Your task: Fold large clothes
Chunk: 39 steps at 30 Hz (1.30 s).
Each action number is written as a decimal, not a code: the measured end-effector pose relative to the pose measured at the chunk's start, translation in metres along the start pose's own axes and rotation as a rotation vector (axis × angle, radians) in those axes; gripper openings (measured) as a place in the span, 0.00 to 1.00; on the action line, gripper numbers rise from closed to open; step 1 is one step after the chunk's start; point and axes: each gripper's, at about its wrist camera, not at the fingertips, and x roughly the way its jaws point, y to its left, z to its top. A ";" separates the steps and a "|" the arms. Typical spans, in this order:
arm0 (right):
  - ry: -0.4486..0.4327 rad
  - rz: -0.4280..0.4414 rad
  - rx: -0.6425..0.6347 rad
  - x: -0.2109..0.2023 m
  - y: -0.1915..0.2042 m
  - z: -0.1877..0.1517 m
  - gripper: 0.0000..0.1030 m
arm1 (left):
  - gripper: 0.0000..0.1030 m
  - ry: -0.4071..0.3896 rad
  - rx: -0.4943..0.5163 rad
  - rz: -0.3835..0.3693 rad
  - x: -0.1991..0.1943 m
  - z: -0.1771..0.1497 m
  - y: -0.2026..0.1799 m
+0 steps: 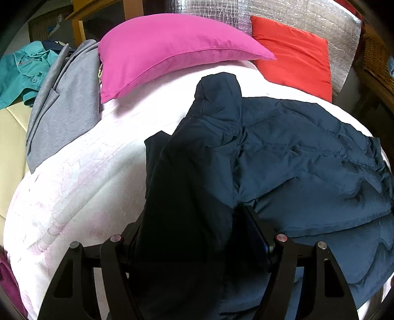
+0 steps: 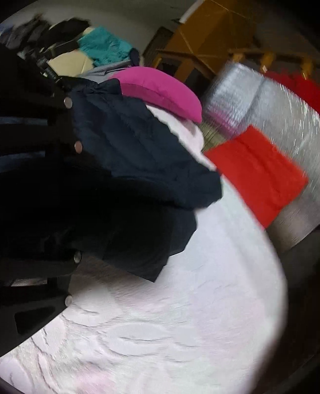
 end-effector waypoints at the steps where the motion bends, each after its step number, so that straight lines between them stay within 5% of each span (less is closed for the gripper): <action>1: -0.024 -0.012 -0.040 -0.005 0.008 0.000 0.38 | 0.71 0.003 -0.004 -0.003 0.000 0.000 0.000; 4: -0.011 -0.040 -0.023 0.003 0.005 0.000 0.40 | 0.71 0.015 -0.025 -0.028 -0.003 0.000 0.002; 5: 0.023 -0.047 0.021 0.011 -0.005 0.001 0.51 | 0.72 0.023 -0.035 -0.041 -0.003 0.001 0.004; 8: 0.062 0.007 0.177 0.016 -0.029 0.000 0.62 | 0.77 0.061 -0.062 -0.072 0.001 0.003 0.013; 12: 0.019 -0.014 0.167 -0.011 -0.022 0.002 0.69 | 0.77 0.099 -0.167 -0.121 -0.003 0.004 0.036; 18: -0.114 -0.031 0.213 -0.076 -0.024 -0.012 0.76 | 0.77 -0.036 -0.230 -0.084 -0.060 -0.003 0.051; 22: -0.093 0.112 0.249 -0.103 -0.018 -0.038 0.77 | 0.78 -0.054 -0.295 -0.198 -0.092 -0.032 0.056; 28: -0.027 0.235 0.301 -0.107 0.000 -0.090 0.81 | 0.79 0.038 -0.471 -0.352 -0.084 -0.096 0.061; 34: 0.039 0.269 0.450 -0.075 0.001 -0.131 0.81 | 0.79 0.184 -0.766 -0.534 -0.043 -0.139 0.070; 39: 0.041 0.227 0.491 -0.047 -0.004 -0.138 0.81 | 0.79 0.139 -0.875 -0.604 -0.026 -0.128 0.066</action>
